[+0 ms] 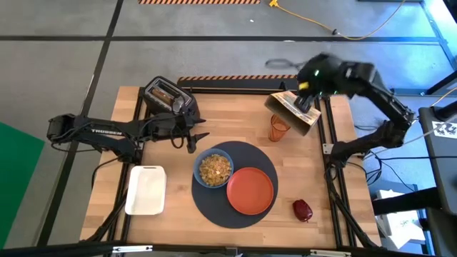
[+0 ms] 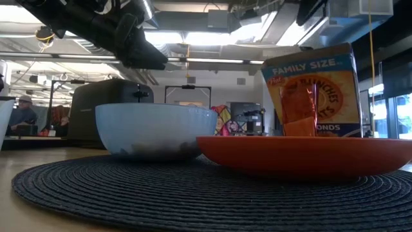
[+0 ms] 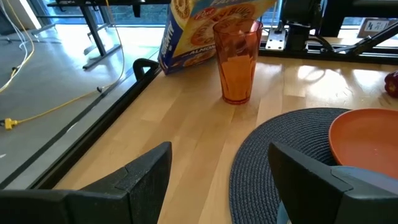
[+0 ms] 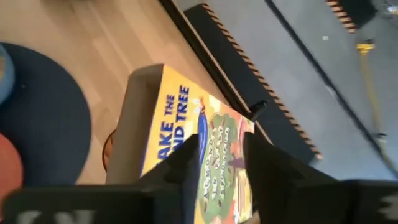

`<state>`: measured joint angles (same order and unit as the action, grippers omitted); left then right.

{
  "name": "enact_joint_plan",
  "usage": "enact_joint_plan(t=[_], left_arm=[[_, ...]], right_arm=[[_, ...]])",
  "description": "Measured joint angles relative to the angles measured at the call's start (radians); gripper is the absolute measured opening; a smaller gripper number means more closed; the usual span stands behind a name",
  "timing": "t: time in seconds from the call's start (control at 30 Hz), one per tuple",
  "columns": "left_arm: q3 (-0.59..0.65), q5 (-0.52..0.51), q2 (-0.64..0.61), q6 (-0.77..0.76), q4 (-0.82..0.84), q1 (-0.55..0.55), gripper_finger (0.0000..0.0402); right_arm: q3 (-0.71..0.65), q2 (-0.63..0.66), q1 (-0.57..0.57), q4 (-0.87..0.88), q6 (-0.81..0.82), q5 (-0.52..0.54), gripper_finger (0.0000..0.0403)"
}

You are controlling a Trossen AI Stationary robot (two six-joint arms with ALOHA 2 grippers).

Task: Arrange a breakfast setting
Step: Adjust the cereal box

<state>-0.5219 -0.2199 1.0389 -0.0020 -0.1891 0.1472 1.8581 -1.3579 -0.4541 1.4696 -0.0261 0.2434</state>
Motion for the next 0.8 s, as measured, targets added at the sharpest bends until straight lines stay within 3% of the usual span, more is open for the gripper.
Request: enact_joint_plan(t=[0.17,0.3,0.67,0.8], left_arm=[[0.0,0.0,0.0,-0.023,0.022,0.0,0.0262],[0.0,0.0,0.0,-0.039,0.024,-0.001,0.0262],[0.0,-0.016,0.0,-0.04,0.021,0.0,0.0262],[0.0,-0.025,0.0,-0.04,0.021,0.0,0.0262]], right_arm=[[-0.156,-0.002,0.227,-0.011,0.253,0.196,0.0169],[-0.293,-0.002,0.318,-0.009,0.355,0.284,0.0183],[-0.395,-0.001,0.319,0.002,0.37,0.303,0.0182],[-0.396,-0.001,0.267,0.029,0.344,0.301,0.0148]])
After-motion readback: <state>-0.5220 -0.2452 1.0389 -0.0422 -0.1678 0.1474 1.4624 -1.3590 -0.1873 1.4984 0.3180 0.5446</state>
